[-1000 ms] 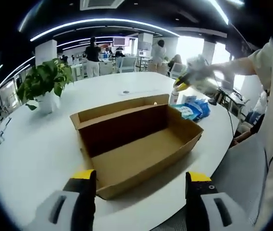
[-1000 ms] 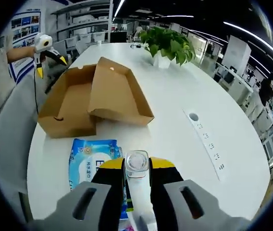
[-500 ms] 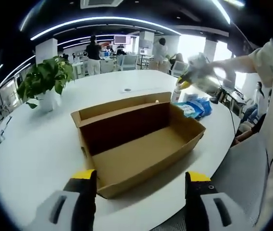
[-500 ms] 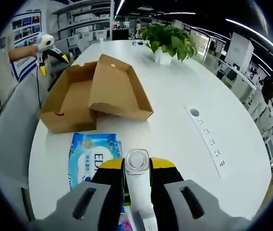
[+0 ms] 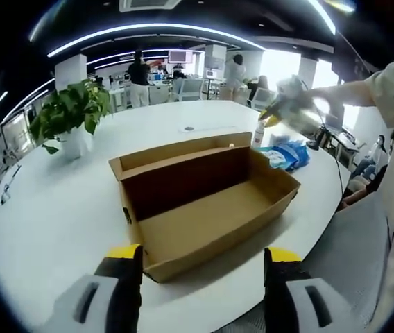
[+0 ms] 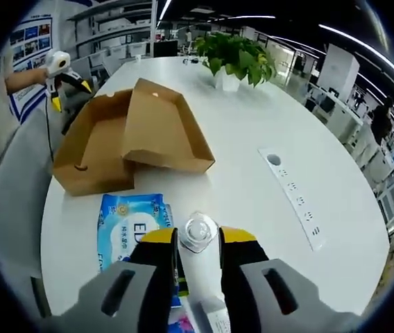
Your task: Operate the shoe box by opening the lid, removing the specified soft item, and placing it in the target area until the item is outside and the box remains undamaged.
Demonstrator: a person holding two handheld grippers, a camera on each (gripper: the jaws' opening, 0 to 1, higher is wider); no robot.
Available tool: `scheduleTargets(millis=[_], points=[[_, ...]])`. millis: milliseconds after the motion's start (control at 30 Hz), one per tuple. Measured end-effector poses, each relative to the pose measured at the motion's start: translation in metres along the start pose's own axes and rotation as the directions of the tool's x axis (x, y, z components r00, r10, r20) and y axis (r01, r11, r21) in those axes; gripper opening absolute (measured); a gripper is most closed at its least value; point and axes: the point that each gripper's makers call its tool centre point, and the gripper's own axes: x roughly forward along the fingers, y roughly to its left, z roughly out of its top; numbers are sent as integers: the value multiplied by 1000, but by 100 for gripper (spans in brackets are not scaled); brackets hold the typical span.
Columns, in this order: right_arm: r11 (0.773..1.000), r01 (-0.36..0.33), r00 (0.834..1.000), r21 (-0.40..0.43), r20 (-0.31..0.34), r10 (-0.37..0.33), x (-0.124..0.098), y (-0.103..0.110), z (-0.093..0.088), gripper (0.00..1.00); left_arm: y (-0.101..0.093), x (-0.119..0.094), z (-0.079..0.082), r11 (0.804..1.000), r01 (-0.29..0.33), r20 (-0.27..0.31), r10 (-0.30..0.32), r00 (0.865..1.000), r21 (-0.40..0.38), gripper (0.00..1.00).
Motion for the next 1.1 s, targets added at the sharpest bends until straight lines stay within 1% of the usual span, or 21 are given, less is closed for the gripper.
scheduleTargets(millis=[100,200,333,400,467,533,567,667,767,867,1000,1100], points=[[1000,13,1000,28,0,-13,0,-2,1,22,1,-1,-2,1000,-5,1,5,1000,-4,72],[997,38,999,73,3,-38,-3,-2,6,22,2,-1,-5,1000,-7,-4,7,1000,-6,72],[991,49,999,121,11,-51,-5,2,14,22,1,0,-7,1000,-4,-5,4,1000,-7,72],[984,52,999,169,4,-53,-5,6,16,23,1,0,-8,1000,-3,-6,3,1000,-7,72],[978,67,998,196,-14,-65,-4,6,16,24,2,0,-8,1000,-5,-7,5,1000,-7,72],[975,78,997,206,-28,-74,-4,6,15,24,3,0,-8,1000,-7,-7,7,1000,-7,71],[973,91,995,212,-48,-83,-2,7,14,23,3,0,-7,1000,-8,-5,8,1000,-7,71],[969,98,994,227,-69,-85,-1,8,11,18,2,-1,-7,1000,-8,0,8,1000,-5,71],[974,106,992,201,-83,-91,-2,7,10,18,2,-1,-9,1000,-9,-2,9,1000,-5,71],[995,76,994,70,-88,-70,-3,9,11,18,2,-2,-11,1000,-10,-3,10,1000,-9,71],[998,46,994,36,-96,-42,-4,12,10,18,1,-3,-14,1000,-12,-7,12,1000,-16,71],[999,6,995,-48,-102,-11,-5,14,9,18,2,-3,-15,1000,-14,-9,13,1000,-20,70]])
